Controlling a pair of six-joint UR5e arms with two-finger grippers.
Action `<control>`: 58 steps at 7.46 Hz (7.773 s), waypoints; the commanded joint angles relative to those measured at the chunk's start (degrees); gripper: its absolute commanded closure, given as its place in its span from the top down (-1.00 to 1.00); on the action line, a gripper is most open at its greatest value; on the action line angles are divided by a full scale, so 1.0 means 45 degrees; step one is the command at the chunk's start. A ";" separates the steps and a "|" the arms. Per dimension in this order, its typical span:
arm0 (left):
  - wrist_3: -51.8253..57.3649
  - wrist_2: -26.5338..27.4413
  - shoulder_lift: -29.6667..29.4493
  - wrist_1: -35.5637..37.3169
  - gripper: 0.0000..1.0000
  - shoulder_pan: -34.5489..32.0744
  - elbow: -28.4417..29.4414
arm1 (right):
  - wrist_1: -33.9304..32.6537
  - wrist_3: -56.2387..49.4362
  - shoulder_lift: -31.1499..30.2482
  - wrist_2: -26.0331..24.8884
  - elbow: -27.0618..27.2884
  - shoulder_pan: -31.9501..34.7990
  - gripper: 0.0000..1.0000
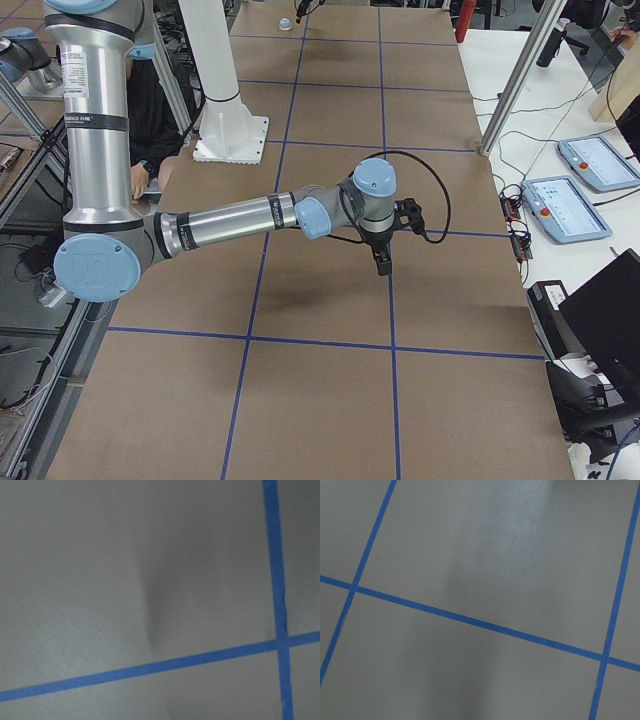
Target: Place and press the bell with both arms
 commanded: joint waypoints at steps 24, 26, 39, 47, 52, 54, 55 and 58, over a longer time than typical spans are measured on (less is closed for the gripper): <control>-0.1298 -0.0099 0.0041 0.0042 1.00 0.2621 0.1119 | 0.0022 -0.0001 -0.0428 0.0086 0.0048 0.0019 1.00; -0.1317 -0.0099 0.0080 0.0042 1.00 0.2640 0.1119 | 0.0022 0.0000 -0.0428 0.0086 0.0048 0.0019 1.00; -0.1317 -0.0255 0.0100 0.0003 -0.04 0.3050 0.1119 | 0.0022 -0.0020 -0.0780 0.0086 0.0283 0.0019 1.00; -0.2230 -0.0274 0.1175 -0.0681 -0.56 0.2855 -0.1494 | 0.0022 0.0000 -0.0780 0.0086 0.0341 0.0019 1.00; -0.2450 -0.0157 -0.2117 0.1792 -0.65 0.0691 -0.1771 | 0.0022 0.0000 -0.0761 0.0066 0.0341 0.0019 1.00; -0.2450 -0.0118 -0.4477 0.4266 -0.66 0.0181 -0.1830 | 0.0022 0.0019 -0.0722 0.0066 0.0341 0.0000 1.00; -0.2508 -0.0118 -0.5727 0.5576 -0.66 0.0121 -0.1849 | 0.0022 0.0019 -0.0721 0.0066 0.0341 0.0000 1.00; -0.4141 -0.0137 -0.9826 0.9112 -0.66 0.0256 -0.1636 | 0.0022 0.0019 -0.0702 0.0066 0.0322 0.0000 1.00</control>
